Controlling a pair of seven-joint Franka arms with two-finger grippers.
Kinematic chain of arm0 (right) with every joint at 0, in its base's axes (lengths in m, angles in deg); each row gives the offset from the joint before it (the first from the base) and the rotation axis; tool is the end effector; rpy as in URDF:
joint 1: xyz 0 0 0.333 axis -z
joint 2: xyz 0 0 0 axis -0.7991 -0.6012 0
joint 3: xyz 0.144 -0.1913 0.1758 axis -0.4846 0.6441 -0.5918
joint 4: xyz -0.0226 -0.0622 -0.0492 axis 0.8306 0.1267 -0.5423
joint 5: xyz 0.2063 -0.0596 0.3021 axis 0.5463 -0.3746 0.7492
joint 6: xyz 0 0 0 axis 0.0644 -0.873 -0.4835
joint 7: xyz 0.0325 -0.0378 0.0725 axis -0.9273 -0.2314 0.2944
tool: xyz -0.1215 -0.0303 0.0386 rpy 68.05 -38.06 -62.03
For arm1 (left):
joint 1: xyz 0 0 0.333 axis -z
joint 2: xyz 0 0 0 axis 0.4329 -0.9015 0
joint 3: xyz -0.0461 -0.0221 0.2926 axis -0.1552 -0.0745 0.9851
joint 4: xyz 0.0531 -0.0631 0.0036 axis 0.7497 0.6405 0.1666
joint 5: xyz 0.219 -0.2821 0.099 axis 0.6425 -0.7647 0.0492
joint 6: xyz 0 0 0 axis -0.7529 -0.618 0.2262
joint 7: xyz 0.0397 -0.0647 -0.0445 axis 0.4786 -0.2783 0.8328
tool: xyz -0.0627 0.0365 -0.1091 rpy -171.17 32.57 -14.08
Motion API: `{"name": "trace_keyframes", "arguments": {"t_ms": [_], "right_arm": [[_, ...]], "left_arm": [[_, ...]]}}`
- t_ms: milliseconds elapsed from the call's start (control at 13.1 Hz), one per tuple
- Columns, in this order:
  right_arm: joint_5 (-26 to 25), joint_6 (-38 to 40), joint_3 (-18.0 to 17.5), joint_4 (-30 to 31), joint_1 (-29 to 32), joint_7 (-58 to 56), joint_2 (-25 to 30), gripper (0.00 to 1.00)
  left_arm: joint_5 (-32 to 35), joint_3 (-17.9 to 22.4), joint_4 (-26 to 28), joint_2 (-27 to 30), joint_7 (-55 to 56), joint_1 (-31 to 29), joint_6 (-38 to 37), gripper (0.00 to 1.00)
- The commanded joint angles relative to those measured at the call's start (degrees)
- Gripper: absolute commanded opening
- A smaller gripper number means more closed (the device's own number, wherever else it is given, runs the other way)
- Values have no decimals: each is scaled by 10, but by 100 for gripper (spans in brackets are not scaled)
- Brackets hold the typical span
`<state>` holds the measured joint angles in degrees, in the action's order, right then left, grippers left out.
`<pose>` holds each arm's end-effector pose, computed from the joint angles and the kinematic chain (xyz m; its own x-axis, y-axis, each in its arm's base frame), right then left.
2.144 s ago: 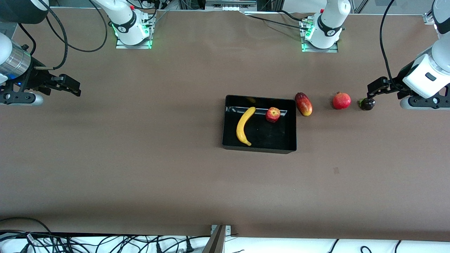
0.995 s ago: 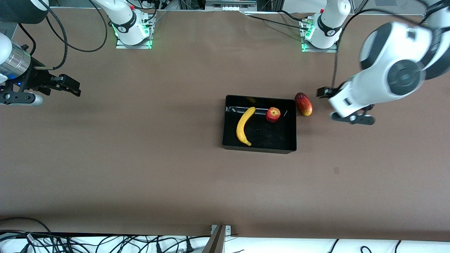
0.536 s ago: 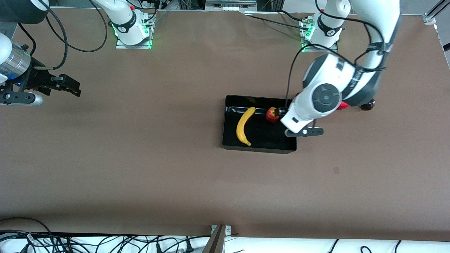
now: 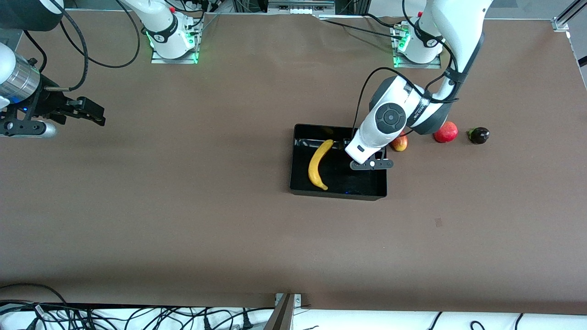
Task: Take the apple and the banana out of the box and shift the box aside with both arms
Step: 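Lower the left gripper and grasp the red apple in the tray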
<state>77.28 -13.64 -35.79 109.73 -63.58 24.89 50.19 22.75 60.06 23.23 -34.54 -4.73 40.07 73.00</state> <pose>0.5477 0.0384 0.5405 0.9986 -0.0241 -0.0462 -0.0228 -0.9994 0.0268 0.4978 -0.2826 0.2233 0.9824 0.0679 -0.1740 0.0720 -0.9972 0.0175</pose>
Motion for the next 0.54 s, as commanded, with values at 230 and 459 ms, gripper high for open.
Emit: {"name": "trace_keyframes", "arguments": {"t_ms": [230, 459], "right_arm": [[-7, -1, -5, -5, 6, -1, -2, 100], [-6, -1, -5, -5, 6, -1, -2, 100]], "left_arm": [[10, 1, 40, -8, 9, 4, 58, 100], [10, 1, 48, -22, 9, 5, 91, 100]]}}
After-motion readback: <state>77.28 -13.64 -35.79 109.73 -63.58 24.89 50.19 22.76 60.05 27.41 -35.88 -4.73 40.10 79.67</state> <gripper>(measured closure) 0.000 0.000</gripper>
